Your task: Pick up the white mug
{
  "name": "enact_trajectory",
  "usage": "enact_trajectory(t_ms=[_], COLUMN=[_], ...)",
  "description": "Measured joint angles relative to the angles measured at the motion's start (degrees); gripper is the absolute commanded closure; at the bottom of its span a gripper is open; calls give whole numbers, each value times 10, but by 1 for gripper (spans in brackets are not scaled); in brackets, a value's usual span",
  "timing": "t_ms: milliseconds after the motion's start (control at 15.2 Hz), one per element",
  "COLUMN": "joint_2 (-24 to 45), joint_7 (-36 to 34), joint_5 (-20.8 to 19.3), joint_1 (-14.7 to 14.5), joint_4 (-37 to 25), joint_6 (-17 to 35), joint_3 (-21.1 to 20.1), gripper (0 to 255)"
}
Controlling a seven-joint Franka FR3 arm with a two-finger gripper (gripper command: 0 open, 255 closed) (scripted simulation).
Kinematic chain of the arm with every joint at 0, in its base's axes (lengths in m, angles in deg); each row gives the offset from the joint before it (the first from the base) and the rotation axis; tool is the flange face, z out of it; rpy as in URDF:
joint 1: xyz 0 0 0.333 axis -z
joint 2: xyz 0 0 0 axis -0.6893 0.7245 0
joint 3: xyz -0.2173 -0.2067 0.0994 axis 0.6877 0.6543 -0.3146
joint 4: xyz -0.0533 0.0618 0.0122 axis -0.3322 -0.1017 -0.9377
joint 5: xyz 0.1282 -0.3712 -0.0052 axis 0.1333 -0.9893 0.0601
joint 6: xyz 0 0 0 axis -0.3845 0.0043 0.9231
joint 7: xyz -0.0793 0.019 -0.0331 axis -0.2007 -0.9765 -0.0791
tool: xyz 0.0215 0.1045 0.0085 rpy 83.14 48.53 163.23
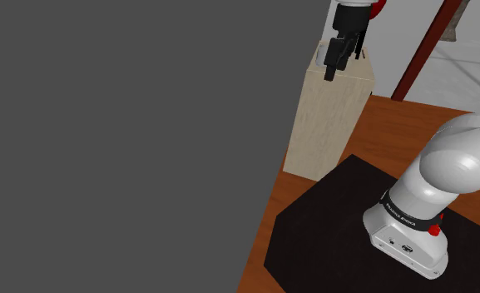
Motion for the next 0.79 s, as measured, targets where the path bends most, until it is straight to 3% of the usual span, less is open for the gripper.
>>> enact_trajectory(t_ms=[396, 792], joint_2=[40, 128], joint_7=[51, 128], joint_5=[-29, -62], joint_1=[18, 40], joint_4=[-15, -67], joint_6=[27, 68], joint_3=[41, 101], gripper=[0, 0])
